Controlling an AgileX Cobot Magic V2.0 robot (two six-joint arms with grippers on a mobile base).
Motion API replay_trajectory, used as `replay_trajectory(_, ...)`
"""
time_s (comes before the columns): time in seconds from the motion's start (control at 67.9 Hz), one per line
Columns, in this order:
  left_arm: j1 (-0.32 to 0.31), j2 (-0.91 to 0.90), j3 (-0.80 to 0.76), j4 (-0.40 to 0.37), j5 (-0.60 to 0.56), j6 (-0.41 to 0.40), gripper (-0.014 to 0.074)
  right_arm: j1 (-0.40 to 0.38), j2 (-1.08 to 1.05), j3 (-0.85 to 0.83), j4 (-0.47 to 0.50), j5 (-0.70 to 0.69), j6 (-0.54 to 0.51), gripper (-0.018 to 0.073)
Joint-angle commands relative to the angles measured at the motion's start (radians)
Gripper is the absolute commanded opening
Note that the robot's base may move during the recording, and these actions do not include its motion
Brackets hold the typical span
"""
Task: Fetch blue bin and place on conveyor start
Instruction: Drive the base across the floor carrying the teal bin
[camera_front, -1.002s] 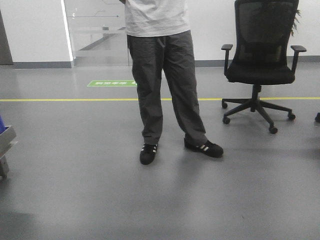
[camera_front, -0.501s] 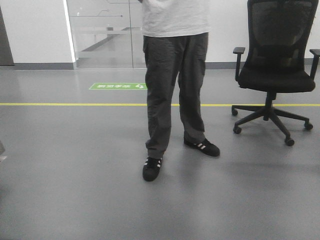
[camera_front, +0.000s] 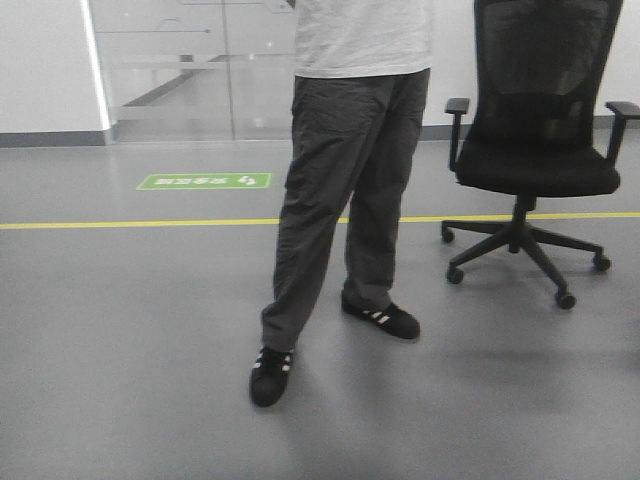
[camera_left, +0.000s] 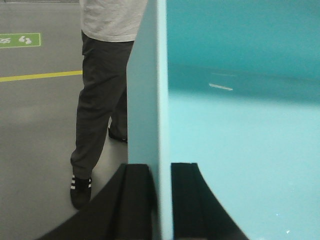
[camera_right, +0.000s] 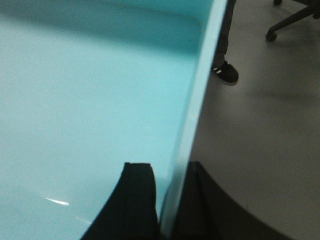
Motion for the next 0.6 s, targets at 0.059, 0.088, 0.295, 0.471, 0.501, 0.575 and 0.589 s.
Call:
replay_trajectory(0.059,0.002,-0.015,-0.012,-0.028,-0.063,-0.011,-0.0111,-0.007,-0.009,-0.007,-0.013,-0.100,-0.028,-0.0153)
replay_trajectory(0.088,0.002,-0.015,-0.012,-0.028,-0.063,-0.011,-0.0111,-0.007,-0.009,-0.007,-0.013,-0.113,-0.028,-0.0153)
replay_trajectory(0.295,0.002,-0.015,-0.012,-0.028,-0.063,-0.011,-0.0111,-0.007,-0.009,-0.007,-0.013,-0.199,-0.028,-0.0153)
replay_trajectory(0.471,0.002,-0.015,-0.012,-0.028,-0.063,-0.011,-0.0111,-0.007,-0.009,-0.007,-0.013,-0.229,-0.028,-0.0153)
replay_trajectory(0.501,0.002,-0.015,-0.012,-0.028,-0.063,-0.011,-0.0111,-0.007,-0.009,-0.007,-0.013,-0.236,-0.028,-0.0153)
replay_trajectory(0.575,0.002,-0.015,-0.012,-0.028,-0.063,-0.011,-0.0111,-0.007,-0.009,-0.007,-0.013,-0.254,-0.028,-0.0153)
replay_trajectory(0.589,0.002,-0.015,-0.012,-0.028,-0.063,-0.011,-0.0111,-0.007,-0.009,-0.007,-0.013,-0.258,-0.028,-0.0153)
